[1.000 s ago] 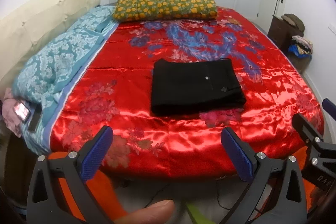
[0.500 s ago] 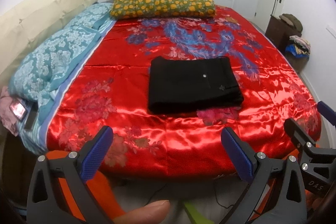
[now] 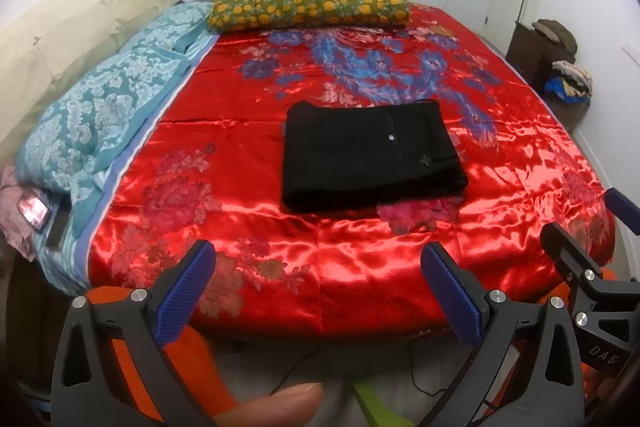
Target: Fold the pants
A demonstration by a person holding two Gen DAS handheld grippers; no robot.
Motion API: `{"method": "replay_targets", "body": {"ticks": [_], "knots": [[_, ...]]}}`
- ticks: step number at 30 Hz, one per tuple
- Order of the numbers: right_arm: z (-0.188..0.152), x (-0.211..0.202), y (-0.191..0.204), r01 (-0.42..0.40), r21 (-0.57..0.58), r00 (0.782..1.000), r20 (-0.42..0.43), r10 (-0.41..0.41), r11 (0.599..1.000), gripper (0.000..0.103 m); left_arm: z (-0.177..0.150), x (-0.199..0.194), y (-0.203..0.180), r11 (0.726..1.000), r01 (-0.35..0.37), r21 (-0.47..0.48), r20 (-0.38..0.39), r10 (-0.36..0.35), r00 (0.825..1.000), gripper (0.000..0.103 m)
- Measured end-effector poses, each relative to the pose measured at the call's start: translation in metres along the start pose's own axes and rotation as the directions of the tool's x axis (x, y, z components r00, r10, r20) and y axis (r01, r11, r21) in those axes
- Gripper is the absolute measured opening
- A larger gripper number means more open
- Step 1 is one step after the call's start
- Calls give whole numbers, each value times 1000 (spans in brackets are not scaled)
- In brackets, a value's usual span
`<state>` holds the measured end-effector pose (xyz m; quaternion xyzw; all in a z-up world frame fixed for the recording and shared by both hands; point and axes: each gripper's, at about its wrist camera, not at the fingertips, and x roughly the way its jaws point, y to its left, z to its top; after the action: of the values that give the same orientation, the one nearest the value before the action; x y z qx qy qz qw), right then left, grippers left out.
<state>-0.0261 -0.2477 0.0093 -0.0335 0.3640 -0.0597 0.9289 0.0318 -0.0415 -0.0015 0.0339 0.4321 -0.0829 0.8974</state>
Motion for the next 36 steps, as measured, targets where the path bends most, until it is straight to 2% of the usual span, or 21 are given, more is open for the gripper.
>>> {"method": "replay_targets", "body": {"ticks": [7, 16, 21, 28, 36], "knots": [[-1, 2, 1, -2, 2, 1000, -4, 2, 1000, 103, -2, 7, 1, 1000, 13, -5, -25, -13, 1000, 102], [-2, 3, 1, 2, -18, 1000, 5, -2, 1000, 103, 0, 6, 0, 1000, 7, -4, -19, -7, 1000, 102], [-1, 4, -1, 20, -17, 1000, 8, -20, 1000, 103, 0, 3, -4, 999, -42, 24, 10, 42, 999, 102], [6, -8, -3, 54, -9, 997, 60, -53, 999, 103, 0, 3, -8, 998, -55, 37, 7, 55, 998, 102], [6, -7, -9, 64, -2, 996, 56, -63, 998, 103, 0, 3, -11, 996, -76, 43, 7, 76, 997, 102]]}}
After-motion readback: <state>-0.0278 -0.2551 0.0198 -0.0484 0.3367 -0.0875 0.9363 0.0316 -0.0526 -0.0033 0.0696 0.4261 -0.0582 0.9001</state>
